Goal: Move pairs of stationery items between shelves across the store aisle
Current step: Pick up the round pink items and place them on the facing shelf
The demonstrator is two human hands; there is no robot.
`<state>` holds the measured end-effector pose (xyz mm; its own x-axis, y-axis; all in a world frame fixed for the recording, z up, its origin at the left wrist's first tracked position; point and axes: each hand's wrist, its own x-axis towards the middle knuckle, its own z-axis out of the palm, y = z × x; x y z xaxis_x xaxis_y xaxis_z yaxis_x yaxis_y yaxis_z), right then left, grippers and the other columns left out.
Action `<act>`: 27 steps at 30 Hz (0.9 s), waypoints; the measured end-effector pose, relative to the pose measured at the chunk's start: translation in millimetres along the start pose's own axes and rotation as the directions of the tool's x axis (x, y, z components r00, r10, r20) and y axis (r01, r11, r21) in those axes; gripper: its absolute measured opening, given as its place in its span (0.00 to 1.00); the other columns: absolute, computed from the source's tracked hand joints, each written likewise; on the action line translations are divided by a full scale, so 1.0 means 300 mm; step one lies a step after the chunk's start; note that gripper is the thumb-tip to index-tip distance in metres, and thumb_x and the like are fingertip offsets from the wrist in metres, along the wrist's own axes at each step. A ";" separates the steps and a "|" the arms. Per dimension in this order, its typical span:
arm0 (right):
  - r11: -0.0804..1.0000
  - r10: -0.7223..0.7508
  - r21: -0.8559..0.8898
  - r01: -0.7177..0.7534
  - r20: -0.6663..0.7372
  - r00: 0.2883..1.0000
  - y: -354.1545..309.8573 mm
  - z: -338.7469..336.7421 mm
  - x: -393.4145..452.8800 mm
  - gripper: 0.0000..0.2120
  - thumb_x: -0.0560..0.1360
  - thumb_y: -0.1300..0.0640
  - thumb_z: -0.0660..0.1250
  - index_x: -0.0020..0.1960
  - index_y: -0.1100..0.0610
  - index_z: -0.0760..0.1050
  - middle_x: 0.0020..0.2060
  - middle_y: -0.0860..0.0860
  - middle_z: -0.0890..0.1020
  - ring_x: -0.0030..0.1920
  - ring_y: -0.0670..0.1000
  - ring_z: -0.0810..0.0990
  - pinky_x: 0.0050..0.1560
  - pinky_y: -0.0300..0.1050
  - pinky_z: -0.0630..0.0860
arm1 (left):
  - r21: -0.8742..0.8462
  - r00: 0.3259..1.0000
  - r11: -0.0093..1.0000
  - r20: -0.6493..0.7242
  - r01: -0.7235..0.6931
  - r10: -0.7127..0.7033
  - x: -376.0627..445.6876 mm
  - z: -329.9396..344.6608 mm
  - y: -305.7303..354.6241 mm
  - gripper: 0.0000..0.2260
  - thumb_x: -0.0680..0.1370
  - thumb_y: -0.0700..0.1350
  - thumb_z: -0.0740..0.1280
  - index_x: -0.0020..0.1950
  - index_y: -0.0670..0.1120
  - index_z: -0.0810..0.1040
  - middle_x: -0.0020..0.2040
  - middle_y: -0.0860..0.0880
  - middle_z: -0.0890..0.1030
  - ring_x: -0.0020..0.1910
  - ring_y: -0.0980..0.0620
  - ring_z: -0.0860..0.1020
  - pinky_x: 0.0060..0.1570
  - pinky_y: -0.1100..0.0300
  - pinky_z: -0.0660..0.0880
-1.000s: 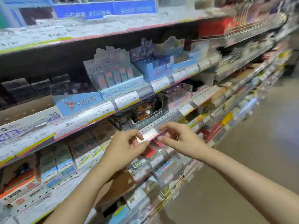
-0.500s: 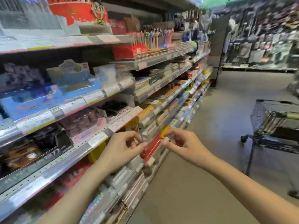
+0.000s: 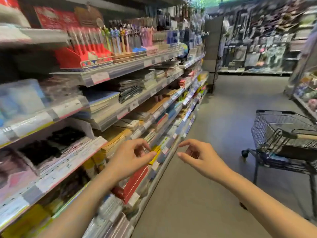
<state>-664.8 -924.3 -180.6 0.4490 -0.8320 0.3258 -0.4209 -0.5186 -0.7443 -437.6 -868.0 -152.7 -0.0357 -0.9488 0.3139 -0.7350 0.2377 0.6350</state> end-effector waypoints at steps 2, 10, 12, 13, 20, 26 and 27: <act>1.000 0.003 -0.023 -0.003 0.002 1.000 0.073 -0.041 0.133 0.09 0.72 0.50 0.68 0.52 0.50 0.76 0.33 0.50 0.80 0.30 0.45 0.74 0.37 0.48 0.75 | 0.008 1.000 1.000 -0.005 -0.012 0.012 0.155 0.036 -0.041 0.07 0.70 0.53 0.71 0.38 0.51 0.78 0.28 0.52 0.75 0.27 0.59 0.71 0.31 0.64 0.67; 1.000 0.004 -0.016 -0.005 -0.024 1.000 0.335 -0.203 0.652 0.09 0.73 0.48 0.67 0.52 0.48 0.75 0.33 0.49 0.80 0.29 0.44 0.72 0.36 0.43 0.74 | -0.005 0.999 1.000 0.036 0.002 -0.002 0.767 0.152 -0.165 0.07 0.71 0.50 0.71 0.41 0.48 0.79 0.30 0.52 0.75 0.28 0.60 0.71 0.32 0.66 0.68; 1.000 0.011 -0.004 -0.011 -0.033 0.999 0.421 -0.237 0.757 0.09 0.72 0.49 0.67 0.51 0.47 0.75 0.33 0.49 0.79 0.29 0.44 0.72 0.35 0.42 0.73 | -0.018 0.999 1.000 0.036 0.009 -0.008 0.900 0.191 -0.197 0.07 0.71 0.50 0.71 0.40 0.47 0.79 0.30 0.51 0.74 0.27 0.61 0.69 0.30 0.69 0.66; 1.000 0.013 0.002 -0.013 -0.036 0.999 0.468 -0.255 0.810 0.08 0.72 0.49 0.68 0.51 0.47 0.75 0.32 0.49 0.79 0.29 0.44 0.72 0.34 0.40 0.72 | -0.015 0.999 1.000 0.045 0.008 -0.008 0.964 0.216 -0.212 0.07 0.71 0.50 0.71 0.40 0.47 0.79 0.29 0.51 0.74 0.27 0.60 0.69 0.30 0.68 0.66; 1.000 -0.004 0.007 0.004 -0.009 1.000 0.832 -0.397 1.222 0.08 0.72 0.50 0.68 0.50 0.47 0.75 0.30 0.47 0.78 0.27 0.43 0.72 0.36 0.44 0.73 | 0.025 0.997 0.997 0.032 0.073 -0.074 1.416 0.431 -0.306 0.06 0.71 0.49 0.71 0.41 0.47 0.80 0.31 0.46 0.77 0.29 0.55 0.72 0.34 0.59 0.69; 0.999 -0.042 -0.027 0.045 0.125 0.991 1.122 -0.510 1.614 0.11 0.71 0.48 0.68 0.52 0.50 0.76 0.29 0.46 0.76 0.27 0.41 0.73 0.35 0.43 0.73 | 0.029 0.977 0.978 -0.063 0.205 -0.203 1.769 0.579 -0.372 0.06 0.71 0.50 0.71 0.37 0.51 0.77 0.29 0.52 0.74 0.27 0.59 0.70 0.33 0.64 0.67; 0.998 -0.050 -0.032 0.055 0.152 0.987 1.167 -0.516 1.678 0.11 0.71 0.48 0.68 0.52 0.51 0.76 0.30 0.46 0.77 0.27 0.42 0.73 0.35 0.45 0.73 | 0.031 0.971 0.973 -0.077 0.231 -0.228 1.812 0.594 -0.387 0.06 0.71 0.50 0.71 0.36 0.51 0.77 0.28 0.52 0.73 0.27 0.59 0.69 0.31 0.66 0.66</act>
<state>-708.1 -1555.2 -186.7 0.5842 -0.7654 0.2700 -0.4201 -0.5698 -0.7063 -492.2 -1448.3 -181.6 0.1848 -0.9591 0.2144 -0.7442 0.0059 0.6679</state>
